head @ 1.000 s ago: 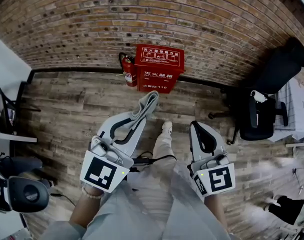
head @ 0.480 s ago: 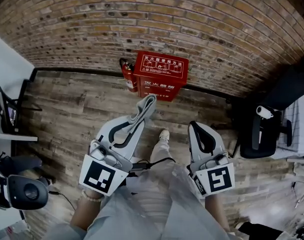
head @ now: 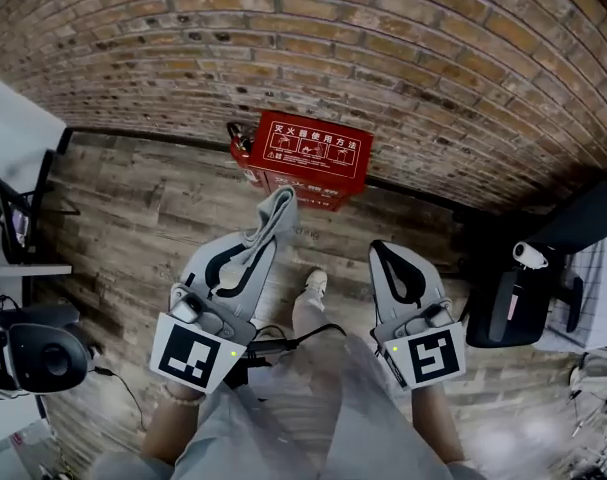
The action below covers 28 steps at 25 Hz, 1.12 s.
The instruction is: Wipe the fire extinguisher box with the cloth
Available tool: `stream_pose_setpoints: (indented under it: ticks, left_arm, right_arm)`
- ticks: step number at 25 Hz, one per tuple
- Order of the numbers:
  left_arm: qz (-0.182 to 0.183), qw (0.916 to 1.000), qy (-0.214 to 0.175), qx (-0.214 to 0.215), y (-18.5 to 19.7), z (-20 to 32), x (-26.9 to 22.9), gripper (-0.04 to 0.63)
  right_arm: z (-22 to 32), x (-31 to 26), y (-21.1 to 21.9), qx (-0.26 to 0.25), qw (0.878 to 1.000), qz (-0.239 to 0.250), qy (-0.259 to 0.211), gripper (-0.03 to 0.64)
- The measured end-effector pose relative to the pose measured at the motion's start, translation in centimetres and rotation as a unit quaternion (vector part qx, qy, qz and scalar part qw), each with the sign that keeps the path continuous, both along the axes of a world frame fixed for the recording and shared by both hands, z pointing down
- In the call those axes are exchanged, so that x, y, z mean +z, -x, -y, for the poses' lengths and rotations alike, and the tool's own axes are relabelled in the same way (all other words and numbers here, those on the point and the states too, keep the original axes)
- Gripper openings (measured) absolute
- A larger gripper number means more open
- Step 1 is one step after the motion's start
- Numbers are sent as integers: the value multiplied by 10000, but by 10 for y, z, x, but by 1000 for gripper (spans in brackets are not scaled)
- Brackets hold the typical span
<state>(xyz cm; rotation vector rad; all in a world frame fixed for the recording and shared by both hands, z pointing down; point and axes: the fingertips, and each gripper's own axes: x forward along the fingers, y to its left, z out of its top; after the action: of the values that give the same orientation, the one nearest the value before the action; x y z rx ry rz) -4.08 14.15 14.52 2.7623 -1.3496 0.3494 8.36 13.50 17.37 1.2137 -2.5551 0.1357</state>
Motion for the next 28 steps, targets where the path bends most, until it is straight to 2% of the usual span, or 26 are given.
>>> stream_pose_setpoints:
  ticks: [4, 9, 21, 28]
  left_arm:
    - [92, 9999, 92, -108, -10, 26, 4, 9]
    - [171, 9995, 208, -152, -19, 49, 12, 9]
    - [282, 9986, 421, -161, -23, 73, 37, 9]
    - [226, 9986, 475, -89, -25, 98, 55, 9]
  right_arm:
    - [32, 2, -8, -129, 9998, 165, -28, 8]
    - [54, 13, -14, -277, 9995, 115, 40, 8]
    - [74, 44, -16, -366, 9989, 58, 286, 8]
    - [94, 60, -15, -201, 9991, 109, 358, 8]
